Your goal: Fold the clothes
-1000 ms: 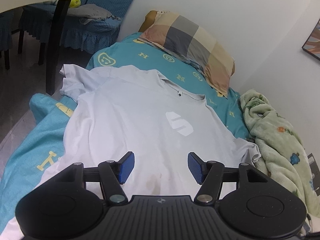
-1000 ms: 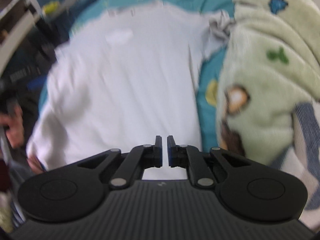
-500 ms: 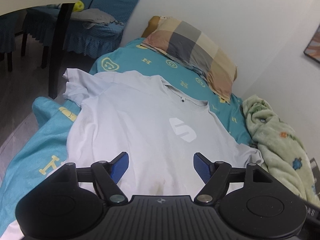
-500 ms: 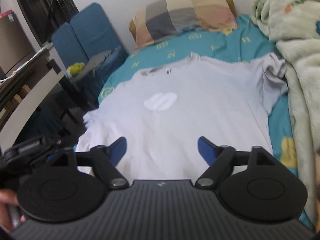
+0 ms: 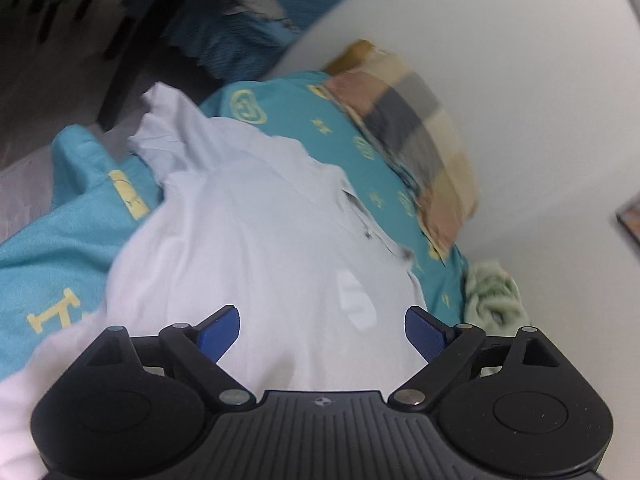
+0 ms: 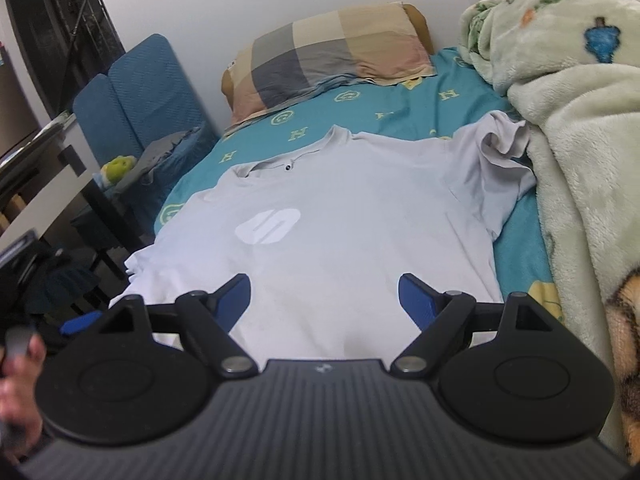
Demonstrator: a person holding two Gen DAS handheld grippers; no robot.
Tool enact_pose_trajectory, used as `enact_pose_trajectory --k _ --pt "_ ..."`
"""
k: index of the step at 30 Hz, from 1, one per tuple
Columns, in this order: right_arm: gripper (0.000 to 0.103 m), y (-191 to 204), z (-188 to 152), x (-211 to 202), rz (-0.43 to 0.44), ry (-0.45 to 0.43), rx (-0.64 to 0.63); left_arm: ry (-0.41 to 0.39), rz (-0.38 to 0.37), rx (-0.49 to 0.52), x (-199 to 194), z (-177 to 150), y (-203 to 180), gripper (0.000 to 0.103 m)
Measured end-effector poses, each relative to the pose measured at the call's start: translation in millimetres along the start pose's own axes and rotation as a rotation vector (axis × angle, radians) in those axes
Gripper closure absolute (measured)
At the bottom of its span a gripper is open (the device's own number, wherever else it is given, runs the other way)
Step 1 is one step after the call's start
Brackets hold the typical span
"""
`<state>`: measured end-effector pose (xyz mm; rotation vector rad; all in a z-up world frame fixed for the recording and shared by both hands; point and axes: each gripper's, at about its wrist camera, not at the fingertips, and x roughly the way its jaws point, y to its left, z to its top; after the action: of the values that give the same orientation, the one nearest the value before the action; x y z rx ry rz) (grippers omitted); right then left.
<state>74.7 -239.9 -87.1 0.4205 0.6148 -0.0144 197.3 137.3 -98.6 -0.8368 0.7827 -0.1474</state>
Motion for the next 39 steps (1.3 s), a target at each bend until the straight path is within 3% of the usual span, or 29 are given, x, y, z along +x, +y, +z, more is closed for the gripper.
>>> enact_pose_trajectory --k 6,11,19,23,25,28,30,32,39 --pt "0.02 -9 -6 10 0.014 0.051 0.057 -0.09 0.094 -0.12 38 57 47 0.012" --pt "0.02 -9 -9 29 0.018 0.086 0.062 -0.093 0.19 -0.163 69 84 81 0.019" --pt "0.02 -12 -22 64 -0.03 0.161 0.039 -0.127 0.195 -0.092 117 113 107 0.021" --pt "0.019 -13 -28 78 -0.052 0.19 0.009 -0.151 0.198 -0.113 132 123 125 0.022" --pt "0.018 -10 -28 81 -0.059 0.18 -0.016 -0.172 0.223 -0.1 139 122 128 0.032" --pt "0.018 -7 -27 84 -0.068 0.161 -0.041 -0.197 0.266 -0.058 143 121 123 0.057" --pt "0.018 -6 -26 84 -0.069 0.154 -0.039 -0.212 0.256 -0.055 140 123 121 0.096" --pt "0.018 -7 -24 84 -0.069 0.154 -0.031 -0.227 0.258 -0.042 133 126 114 0.097" --pt "0.02 -8 -15 74 -0.074 0.117 -0.003 -0.362 0.298 0.31 94 122 25 0.097"
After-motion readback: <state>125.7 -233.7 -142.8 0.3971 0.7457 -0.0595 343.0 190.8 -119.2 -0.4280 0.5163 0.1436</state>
